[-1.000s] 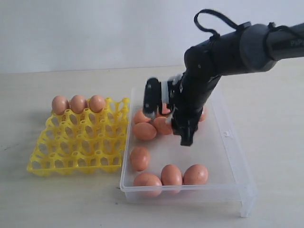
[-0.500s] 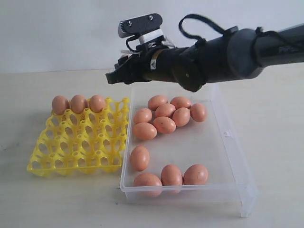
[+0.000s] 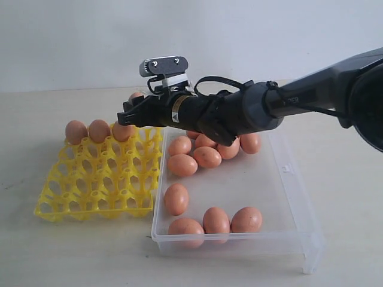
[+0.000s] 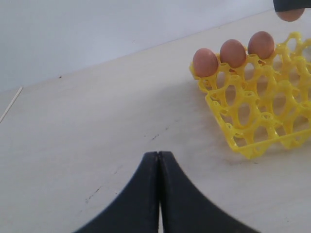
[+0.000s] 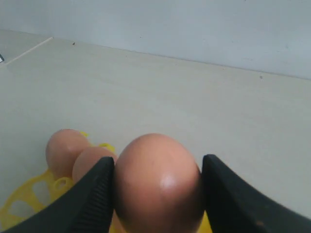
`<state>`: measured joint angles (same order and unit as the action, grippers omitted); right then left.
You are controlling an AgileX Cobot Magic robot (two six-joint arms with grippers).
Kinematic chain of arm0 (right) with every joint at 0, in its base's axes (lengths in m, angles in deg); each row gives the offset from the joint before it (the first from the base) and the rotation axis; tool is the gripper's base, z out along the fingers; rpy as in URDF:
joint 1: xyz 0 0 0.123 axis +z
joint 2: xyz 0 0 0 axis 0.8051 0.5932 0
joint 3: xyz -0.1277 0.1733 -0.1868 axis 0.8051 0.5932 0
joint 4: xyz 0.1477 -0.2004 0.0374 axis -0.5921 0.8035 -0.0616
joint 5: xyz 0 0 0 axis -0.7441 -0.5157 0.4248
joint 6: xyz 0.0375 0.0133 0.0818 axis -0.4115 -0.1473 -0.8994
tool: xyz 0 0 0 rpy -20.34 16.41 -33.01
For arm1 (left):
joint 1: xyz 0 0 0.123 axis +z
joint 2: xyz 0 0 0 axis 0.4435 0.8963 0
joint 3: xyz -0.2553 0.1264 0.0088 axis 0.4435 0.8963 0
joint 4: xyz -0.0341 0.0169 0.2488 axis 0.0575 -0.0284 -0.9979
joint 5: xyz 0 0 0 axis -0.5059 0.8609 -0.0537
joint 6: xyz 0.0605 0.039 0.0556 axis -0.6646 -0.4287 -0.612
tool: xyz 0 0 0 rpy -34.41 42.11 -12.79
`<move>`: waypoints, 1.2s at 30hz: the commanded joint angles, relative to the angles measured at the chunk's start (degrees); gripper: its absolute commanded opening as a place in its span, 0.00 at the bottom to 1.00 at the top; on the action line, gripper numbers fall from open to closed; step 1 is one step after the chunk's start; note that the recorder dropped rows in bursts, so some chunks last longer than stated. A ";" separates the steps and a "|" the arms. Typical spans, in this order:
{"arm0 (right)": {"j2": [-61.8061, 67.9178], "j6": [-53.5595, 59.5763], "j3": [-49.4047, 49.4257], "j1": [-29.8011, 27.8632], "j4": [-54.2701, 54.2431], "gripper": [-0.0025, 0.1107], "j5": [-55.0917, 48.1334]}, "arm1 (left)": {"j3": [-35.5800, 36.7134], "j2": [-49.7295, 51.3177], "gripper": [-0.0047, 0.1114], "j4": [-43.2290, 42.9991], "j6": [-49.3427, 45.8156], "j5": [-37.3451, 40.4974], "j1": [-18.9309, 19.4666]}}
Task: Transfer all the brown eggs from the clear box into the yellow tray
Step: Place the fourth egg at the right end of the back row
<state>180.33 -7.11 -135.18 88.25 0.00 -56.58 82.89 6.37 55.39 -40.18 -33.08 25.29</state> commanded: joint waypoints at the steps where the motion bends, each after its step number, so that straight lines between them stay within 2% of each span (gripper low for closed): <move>1: 1.76 0.19 -2.83 -0.46 0.31 0.02 -1.28 | -0.23 -0.35 0.04 0.00 0.25 -0.45 -0.11; 8: 2.41 0.09 -3.38 -0.65 0.31 0.02 -5.91 | -0.23 -0.35 0.04 0.00 0.25 -0.45 -0.11; 23: 4.33 -1.14 -3.38 -0.65 0.43 0.03 -3.19 | -0.23 -0.35 0.04 0.00 0.25 -0.45 -0.11; 29: 4.33 -2.49 -3.38 -0.65 0.52 0.19 -2.32 | -0.23 -0.35 0.04 0.00 0.25 -0.45 -0.11; 36: 4.33 -2.38 -3.38 -0.65 0.87 0.47 -1.96 | -0.23 -0.35 0.04 0.00 0.25 -0.45 -0.11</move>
<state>184.73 -9.40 -138.18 87.89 0.22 -59.83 82.89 6.37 55.39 -40.18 -33.08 25.29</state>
